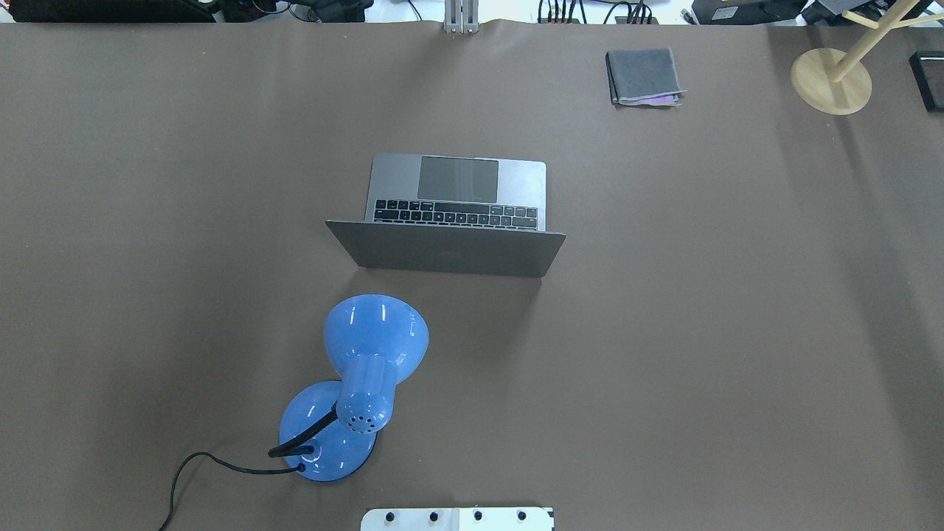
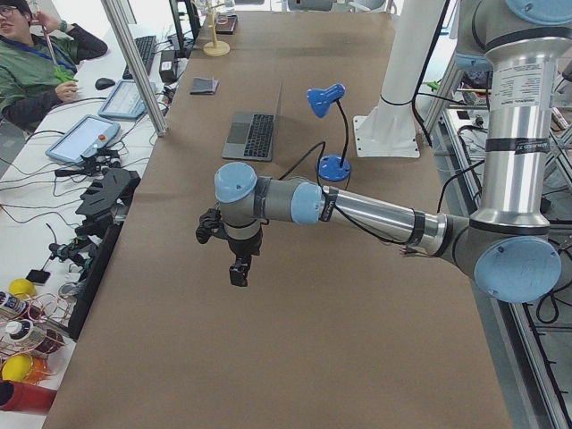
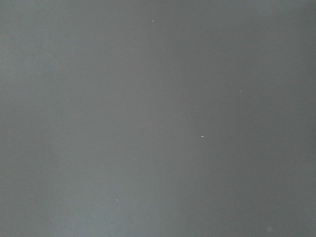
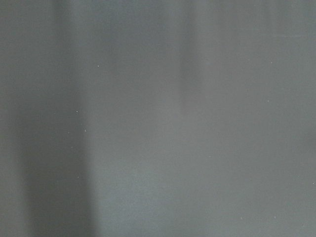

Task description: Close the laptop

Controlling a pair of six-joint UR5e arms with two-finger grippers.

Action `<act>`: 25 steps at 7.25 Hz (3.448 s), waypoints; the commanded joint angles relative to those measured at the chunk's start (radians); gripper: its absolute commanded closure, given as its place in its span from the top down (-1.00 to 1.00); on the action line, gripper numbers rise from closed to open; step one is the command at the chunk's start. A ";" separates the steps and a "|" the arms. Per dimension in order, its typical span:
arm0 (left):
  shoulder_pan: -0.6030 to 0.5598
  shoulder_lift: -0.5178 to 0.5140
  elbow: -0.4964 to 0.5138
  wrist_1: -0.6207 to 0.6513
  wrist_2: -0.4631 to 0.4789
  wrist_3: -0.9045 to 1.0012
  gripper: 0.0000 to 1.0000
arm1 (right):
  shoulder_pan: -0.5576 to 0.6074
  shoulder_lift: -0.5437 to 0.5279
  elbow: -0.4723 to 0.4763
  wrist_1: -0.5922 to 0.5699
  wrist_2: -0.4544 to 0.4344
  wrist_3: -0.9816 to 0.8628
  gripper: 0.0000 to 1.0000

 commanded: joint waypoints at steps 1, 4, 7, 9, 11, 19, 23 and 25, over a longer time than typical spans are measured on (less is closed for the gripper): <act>0.000 0.000 -0.001 0.000 0.002 0.001 0.97 | -0.001 -0.002 0.000 0.003 0.001 0.000 1.00; 0.002 -0.009 -0.001 -0.006 -0.002 0.000 0.97 | -0.002 -0.003 -0.003 0.086 0.005 0.002 1.00; 0.000 -0.095 -0.010 -0.024 0.003 -0.002 0.97 | -0.002 -0.002 -0.005 0.367 0.099 0.018 1.00; 0.000 -0.136 0.045 -0.268 0.017 -0.003 0.97 | -0.037 0.023 -0.005 0.423 0.134 0.018 1.00; 0.002 -0.130 0.078 -0.374 0.008 0.000 0.97 | -0.054 0.024 -0.011 0.442 0.149 0.025 0.97; 0.280 -0.143 0.078 -0.800 -0.143 -0.676 -1.00 | -0.422 0.038 0.047 0.931 0.260 0.823 -1.00; 0.495 -0.165 0.085 -1.139 -0.267 -1.284 -1.00 | -0.687 0.057 0.239 0.931 0.042 1.189 -1.00; 0.537 -0.196 0.075 -1.144 -0.259 -1.318 -1.00 | -0.879 0.165 0.253 0.929 -0.164 1.368 -1.00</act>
